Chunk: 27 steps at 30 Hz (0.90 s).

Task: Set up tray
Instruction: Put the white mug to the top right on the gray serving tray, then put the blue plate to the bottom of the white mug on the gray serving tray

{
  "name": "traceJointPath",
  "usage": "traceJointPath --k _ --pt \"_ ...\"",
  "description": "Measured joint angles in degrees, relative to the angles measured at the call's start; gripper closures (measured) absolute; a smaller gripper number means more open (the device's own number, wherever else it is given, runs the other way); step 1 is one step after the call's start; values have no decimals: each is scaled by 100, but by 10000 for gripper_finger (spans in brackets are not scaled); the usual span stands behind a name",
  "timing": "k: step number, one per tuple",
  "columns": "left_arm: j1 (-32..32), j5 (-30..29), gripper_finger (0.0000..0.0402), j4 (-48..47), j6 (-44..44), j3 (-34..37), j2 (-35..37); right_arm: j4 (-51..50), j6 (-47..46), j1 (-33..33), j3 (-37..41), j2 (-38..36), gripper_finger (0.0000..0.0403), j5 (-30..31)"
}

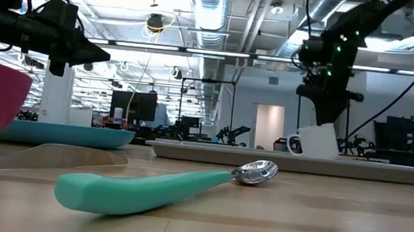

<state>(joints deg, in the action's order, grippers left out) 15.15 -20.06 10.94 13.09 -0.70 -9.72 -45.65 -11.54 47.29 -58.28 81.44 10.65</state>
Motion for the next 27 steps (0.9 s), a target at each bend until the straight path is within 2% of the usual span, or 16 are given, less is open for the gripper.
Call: traceJointPath --k 4,6,12,16,22,27 --pt "0 15 401 -4 1 1 0 -343 -33 -404 -418 -226 289 750" --pt "-1 34 401 -4 1 -1 1 -578 -103 -549 -599 -421 289 930" --pt "1 56 401 -4 1 0 0 -846 -195 -1151 -757 -1143 289 938" --pt "0 295 401 -7 -14 0 0 -1132 -276 -1711 -756 -1589 289 940" --pt "-1 719 401 -4 314 0 1 -1191 -599 -2893 -468 -2082 289 940" --pt "1 926 401 22 387 -1 0 -579 -919 -3962 304 -2326 289 1203"
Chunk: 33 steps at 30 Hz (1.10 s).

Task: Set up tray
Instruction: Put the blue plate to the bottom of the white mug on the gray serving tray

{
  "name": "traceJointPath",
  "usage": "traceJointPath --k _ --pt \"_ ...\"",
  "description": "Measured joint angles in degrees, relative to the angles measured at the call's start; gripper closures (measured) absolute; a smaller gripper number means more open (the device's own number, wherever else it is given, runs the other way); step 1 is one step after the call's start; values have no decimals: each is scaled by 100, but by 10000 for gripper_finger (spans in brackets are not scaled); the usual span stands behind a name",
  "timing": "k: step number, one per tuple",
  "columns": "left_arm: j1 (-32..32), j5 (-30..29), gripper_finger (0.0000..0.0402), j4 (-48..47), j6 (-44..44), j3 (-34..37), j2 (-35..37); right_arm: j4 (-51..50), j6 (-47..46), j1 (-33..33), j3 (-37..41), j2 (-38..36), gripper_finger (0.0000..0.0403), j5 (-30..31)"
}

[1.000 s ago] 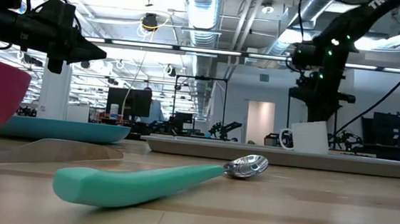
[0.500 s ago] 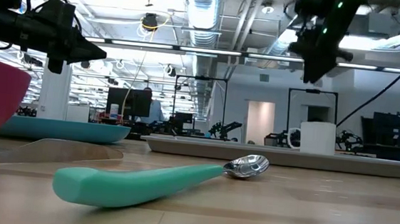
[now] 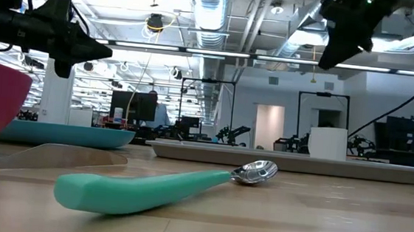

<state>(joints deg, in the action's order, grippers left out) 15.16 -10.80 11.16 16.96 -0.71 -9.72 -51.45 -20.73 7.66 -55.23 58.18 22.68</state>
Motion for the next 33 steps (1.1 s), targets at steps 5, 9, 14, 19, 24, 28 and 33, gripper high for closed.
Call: traceJointPath --k 5,9,14,19,24,28,33 --pt "-2 191 381 148 1 0 -2 987 -175 -877 948 -87 289 -4" --pt "-2 292 349 640 -72 -98 -4 1367 -187 -1346 1372 -50 289 -7" --pt "0 -20 314 317 -7 -905 -183 1781 -194 -1696 1536 86 289 -1" --pt "-2 57 300 -602 305 -2042 -763 2363 -46 -1876 1569 261 289 -7" --pt "-31 134 299 -2632 746 -3217 -1792 2431 284 -2003 1577 326 289 -23" --pt "-106 162 299 -3957 1175 -3790 -2885 2442 232 -2002 1577 332 289 -24" --pt "-230 470 300 -4218 1551 -4037 -4187 2450 230 -2002 1577 375 289 -24"
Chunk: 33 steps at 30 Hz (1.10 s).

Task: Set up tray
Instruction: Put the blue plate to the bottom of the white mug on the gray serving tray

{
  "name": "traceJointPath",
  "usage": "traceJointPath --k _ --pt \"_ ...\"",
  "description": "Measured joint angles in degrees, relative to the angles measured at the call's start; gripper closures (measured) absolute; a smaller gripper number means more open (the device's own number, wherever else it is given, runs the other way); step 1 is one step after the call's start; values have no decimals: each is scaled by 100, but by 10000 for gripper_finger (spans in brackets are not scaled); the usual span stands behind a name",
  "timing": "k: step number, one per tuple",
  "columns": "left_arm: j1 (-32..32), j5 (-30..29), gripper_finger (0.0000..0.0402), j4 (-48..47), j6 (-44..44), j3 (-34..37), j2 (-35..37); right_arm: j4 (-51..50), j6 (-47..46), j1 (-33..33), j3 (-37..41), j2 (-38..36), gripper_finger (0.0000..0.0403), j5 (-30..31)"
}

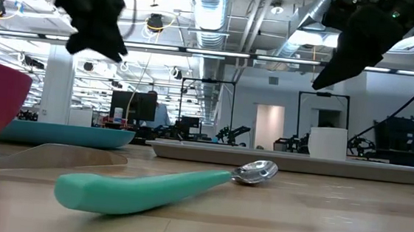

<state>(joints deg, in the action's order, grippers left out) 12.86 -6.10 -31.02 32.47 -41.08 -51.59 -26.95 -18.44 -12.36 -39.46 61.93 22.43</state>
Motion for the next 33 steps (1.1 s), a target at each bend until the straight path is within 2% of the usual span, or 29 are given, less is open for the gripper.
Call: traceJointPath --k 5,10,16,23,33 --pt "-130 484 300 401 170 -41 -1083 -4 0 0 0 123 289 -2" --pt "-168 477 300 487 213 -43 -1940 -49 0 11 2 225 289 -3" --pt "-170 540 300 518 334 -43 -2646 1 -2 11 -2 221 289 -2" --pt "-170 425 300 661 338 -43 -3072 1 -2 11 -2 221 289 -2" --pt "-182 435 300 867 435 -43 -3092 1 -2 11 -2 219 289 -2"
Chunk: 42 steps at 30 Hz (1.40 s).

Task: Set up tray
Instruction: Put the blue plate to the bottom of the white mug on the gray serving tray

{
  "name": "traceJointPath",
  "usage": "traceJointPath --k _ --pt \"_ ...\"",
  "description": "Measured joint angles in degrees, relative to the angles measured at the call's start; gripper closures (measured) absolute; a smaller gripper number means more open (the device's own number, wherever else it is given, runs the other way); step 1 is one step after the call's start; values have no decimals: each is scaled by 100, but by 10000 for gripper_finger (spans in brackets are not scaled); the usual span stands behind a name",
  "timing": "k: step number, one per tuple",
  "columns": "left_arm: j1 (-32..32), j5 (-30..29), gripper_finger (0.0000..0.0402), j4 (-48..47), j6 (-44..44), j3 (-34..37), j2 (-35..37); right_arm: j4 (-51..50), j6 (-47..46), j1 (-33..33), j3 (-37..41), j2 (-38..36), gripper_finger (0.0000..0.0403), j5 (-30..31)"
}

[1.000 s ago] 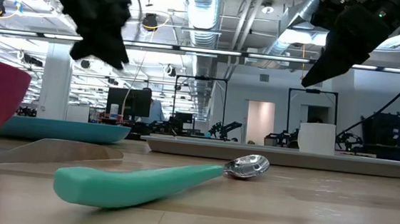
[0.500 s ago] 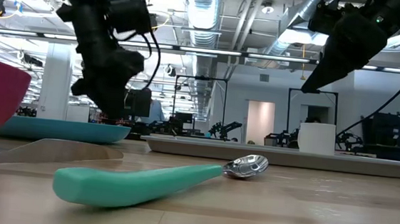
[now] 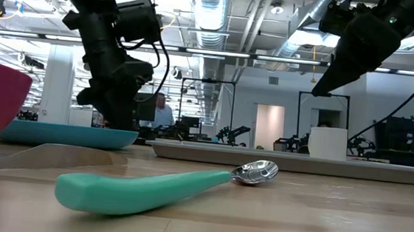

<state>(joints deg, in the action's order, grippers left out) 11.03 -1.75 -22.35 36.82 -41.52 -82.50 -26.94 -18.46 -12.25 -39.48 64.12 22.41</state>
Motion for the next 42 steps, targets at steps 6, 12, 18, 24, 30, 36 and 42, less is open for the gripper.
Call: traceJointPath --k 6,12,18,24,30,36,42 --pt "-184 -9 300 2 105 0 -2 1 0 0 0 0 289 0" --pt "-417 -151 300 0 304 0 -2 0 0 0 0 0 289 0" --pt "-594 -220 300 30 447 -11 -2 0 -2 0 0 0 289 -2" --pt "-743 -518 300 -362 452 -433 -2 0 -1 0 0 0 289 0" --pt "-899 -806 300 -787 400 -708 -2 0 0 0 0 0 289 -1" --pt "-1158 -1049 300 -1056 401 -704 -143 0 0 0 0 0 289 -1" --pt "-1398 -1063 300 -904 123 -708 -487 2 0 0 0 -2 289 -2"
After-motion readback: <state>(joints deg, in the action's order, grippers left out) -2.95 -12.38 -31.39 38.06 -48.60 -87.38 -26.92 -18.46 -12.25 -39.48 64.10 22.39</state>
